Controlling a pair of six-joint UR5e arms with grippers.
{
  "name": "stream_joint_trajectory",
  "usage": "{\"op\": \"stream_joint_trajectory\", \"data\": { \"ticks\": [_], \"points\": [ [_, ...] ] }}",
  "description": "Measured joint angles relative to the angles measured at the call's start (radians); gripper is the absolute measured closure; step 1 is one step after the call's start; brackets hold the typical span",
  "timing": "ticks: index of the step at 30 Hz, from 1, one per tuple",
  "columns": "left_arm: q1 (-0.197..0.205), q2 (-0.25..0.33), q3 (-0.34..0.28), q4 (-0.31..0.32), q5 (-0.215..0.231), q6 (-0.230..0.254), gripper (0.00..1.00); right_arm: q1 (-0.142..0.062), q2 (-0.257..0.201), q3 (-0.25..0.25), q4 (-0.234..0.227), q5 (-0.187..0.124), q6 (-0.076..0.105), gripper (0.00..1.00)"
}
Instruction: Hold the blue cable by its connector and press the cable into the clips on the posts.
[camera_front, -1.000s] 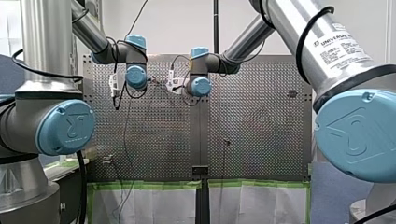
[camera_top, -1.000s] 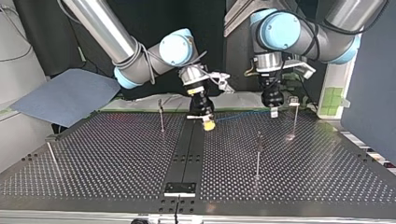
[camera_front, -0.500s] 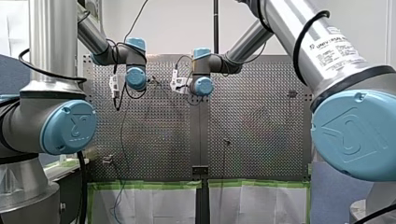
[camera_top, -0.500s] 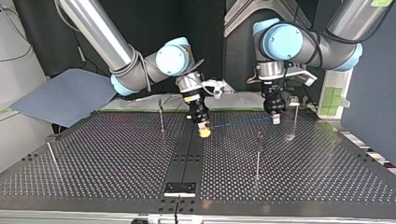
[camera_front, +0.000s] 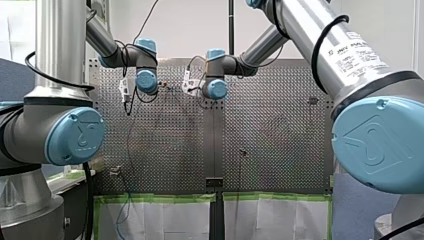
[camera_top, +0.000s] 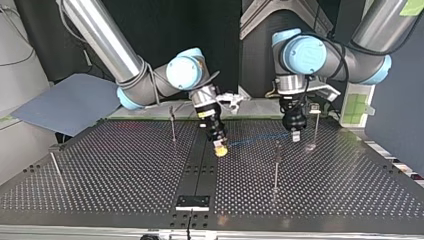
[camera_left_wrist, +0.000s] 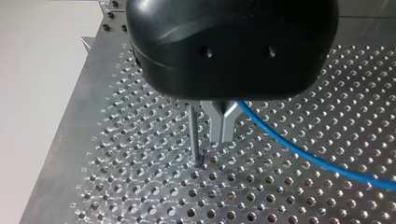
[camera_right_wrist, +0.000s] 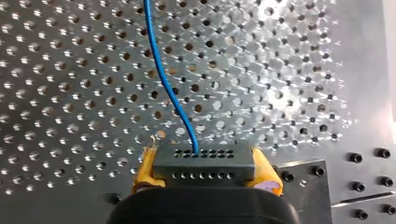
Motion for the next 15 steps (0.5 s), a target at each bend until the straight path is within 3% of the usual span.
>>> {"op": "stream_joint_trajectory", "data": {
  "ticks": [15],
  "points": [
    [0.011,-0.004,0.037,-0.006,0.019,-0.022,1.00,-0.006,0.001,-0.021,0.002,-0.007,0.001,1.00]
  ]
}}
